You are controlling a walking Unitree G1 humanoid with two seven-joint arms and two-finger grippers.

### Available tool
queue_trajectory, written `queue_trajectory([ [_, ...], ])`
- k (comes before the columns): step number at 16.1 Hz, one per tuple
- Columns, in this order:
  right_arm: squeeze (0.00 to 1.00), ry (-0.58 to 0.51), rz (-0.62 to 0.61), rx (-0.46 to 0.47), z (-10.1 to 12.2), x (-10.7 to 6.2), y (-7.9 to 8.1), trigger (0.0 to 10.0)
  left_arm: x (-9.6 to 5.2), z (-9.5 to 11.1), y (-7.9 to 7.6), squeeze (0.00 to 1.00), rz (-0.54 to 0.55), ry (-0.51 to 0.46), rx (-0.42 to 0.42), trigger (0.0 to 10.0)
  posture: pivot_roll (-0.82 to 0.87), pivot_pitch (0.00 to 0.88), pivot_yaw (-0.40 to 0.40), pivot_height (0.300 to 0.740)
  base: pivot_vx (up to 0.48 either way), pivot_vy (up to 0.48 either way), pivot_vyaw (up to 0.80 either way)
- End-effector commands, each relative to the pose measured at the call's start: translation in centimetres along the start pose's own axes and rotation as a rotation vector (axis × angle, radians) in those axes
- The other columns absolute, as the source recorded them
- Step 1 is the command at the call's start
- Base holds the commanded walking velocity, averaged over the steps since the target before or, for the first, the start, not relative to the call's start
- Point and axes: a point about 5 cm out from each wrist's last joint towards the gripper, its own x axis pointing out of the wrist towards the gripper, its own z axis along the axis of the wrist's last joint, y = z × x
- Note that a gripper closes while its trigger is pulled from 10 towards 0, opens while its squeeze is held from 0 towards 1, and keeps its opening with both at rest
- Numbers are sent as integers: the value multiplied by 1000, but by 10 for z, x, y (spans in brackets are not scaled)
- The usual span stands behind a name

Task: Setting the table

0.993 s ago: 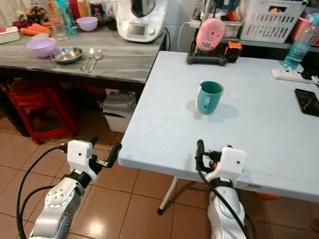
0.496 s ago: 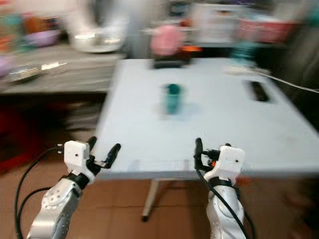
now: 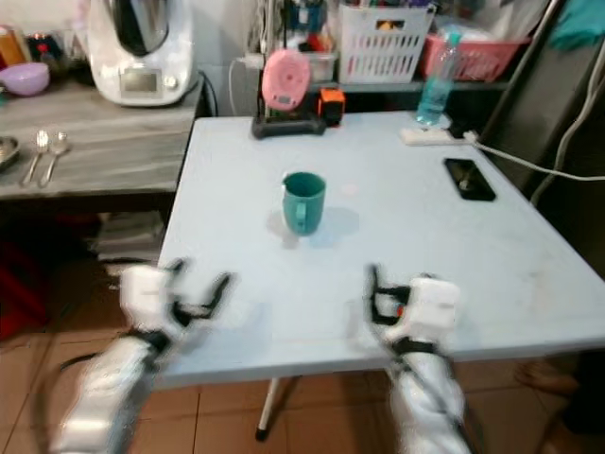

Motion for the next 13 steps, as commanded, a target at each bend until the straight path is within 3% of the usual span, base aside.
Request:
queue_trajectory([
  [1, 0, -11, 30, 14, 2, 1, 9, 10000, -4, 1, 11, 0, 41, 10, 29, 10000, 4, 0, -3, 740, 0, 0, 0],
  [8, 0, -29, 117, -55, 11, 15, 16, 10000, -7, -1, 14, 0, 55, 10, 52, 10000, 4, 0, -4, 740, 0, 0, 0],
  [13, 0, -24, 248, -90, 21, 46, 31, 10000, -10, 1, 3, 0, -46, -17, 80, 10000, 5, 0, -2, 740, 0, 0, 0],
])
